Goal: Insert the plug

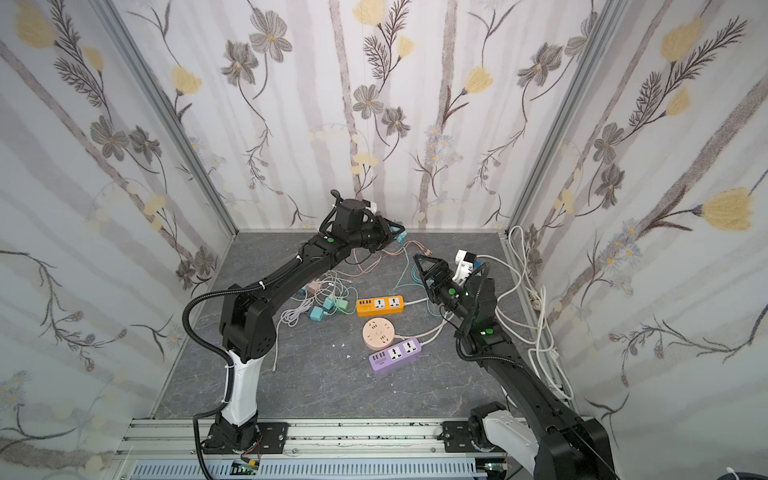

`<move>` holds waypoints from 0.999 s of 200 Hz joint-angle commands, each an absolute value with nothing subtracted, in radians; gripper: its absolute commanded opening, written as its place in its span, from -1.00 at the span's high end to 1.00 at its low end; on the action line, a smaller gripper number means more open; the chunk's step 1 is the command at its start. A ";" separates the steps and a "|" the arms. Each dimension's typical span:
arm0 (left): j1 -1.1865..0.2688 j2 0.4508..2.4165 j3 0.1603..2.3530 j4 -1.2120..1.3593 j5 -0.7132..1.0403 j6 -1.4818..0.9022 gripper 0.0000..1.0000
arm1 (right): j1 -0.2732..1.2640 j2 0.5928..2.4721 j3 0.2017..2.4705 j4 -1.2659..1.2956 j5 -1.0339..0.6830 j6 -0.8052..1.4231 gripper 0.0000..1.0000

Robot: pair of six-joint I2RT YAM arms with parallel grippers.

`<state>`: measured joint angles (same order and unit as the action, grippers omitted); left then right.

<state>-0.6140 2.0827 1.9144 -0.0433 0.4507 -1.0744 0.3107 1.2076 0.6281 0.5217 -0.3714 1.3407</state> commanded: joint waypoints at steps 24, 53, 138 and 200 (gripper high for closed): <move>-0.618 1.996 1.825 0.151 0.490 -1.161 1.00 | 0.324 1.294 0.721 0.685 -0.395 1.286 -0.75; -0.618 1.969 1.803 0.113 0.522 -1.152 1.00 | 0.337 1.334 0.866 0.316 -0.409 0.697 -0.73; -0.628 1.927 1.776 0.054 0.541 -1.105 1.00 | 0.338 1.441 0.924 0.285 -0.433 0.213 0.13; -0.629 1.912 1.775 0.014 0.542 -1.082 1.00 | 0.362 1.454 0.976 0.275 -0.465 0.154 0.49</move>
<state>-0.6296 1.9278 1.7760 0.0116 0.5285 -1.0981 0.3542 1.4502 0.9634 0.2672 -0.4458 0.2070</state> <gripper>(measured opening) 0.272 0.273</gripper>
